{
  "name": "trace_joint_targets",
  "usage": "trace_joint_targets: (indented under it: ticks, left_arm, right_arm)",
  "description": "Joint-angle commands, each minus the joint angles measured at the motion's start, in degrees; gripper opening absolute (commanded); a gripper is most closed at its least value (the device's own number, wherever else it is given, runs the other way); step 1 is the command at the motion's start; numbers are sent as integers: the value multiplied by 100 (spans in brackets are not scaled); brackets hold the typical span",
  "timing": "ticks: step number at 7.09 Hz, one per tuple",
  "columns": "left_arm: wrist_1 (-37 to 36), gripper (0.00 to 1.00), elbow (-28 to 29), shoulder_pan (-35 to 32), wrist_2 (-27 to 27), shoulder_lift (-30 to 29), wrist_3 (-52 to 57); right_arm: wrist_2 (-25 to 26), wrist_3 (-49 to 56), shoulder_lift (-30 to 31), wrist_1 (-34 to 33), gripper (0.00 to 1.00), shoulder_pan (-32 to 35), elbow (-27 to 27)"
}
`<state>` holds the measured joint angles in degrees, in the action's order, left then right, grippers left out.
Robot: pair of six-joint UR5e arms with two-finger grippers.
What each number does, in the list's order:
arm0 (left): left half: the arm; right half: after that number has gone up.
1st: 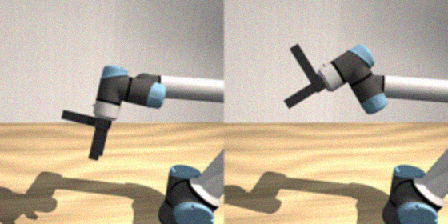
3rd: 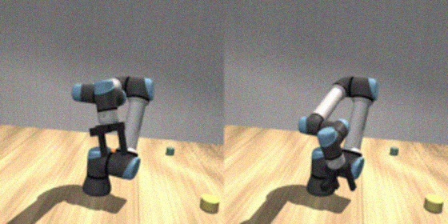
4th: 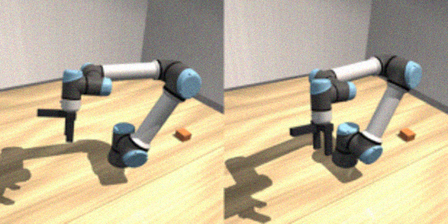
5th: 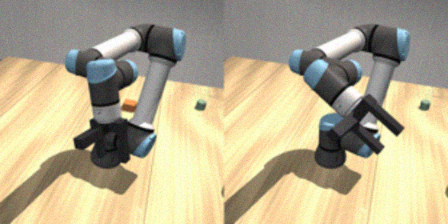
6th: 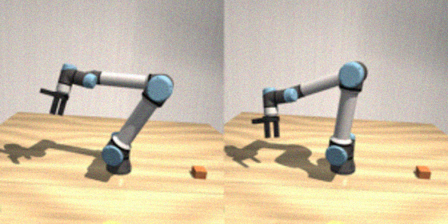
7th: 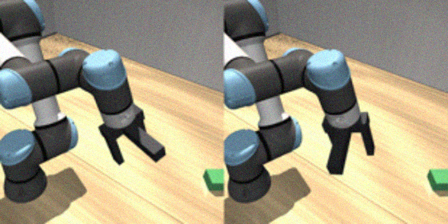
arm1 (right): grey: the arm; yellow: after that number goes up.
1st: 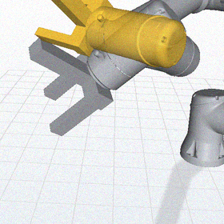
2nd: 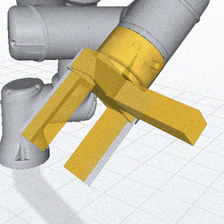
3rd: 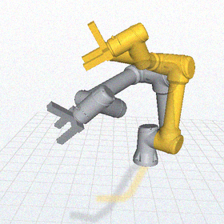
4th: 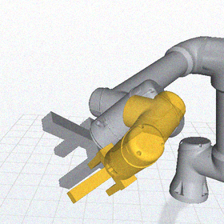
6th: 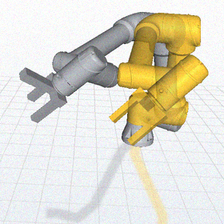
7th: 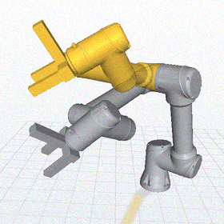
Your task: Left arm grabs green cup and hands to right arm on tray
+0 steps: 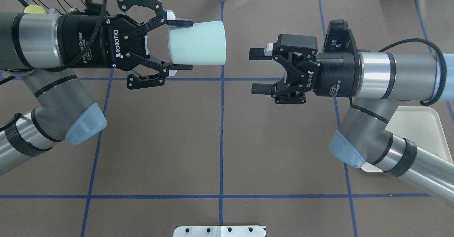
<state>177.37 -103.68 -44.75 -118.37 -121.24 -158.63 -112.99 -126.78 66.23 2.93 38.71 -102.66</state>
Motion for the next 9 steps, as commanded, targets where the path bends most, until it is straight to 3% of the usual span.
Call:
trace_joint_targets:
  ticks: [1, 9]
  left_arm:
    - [288, 0, 6, 89, 252, 13, -334]
    - [377, 0, 6, 467, 253, -48, -327]
  right_arm:
    - [286, -30, -39, 182, 86, -232, -17]
    - [664, -39, -119, 261, 84, -232, 9]
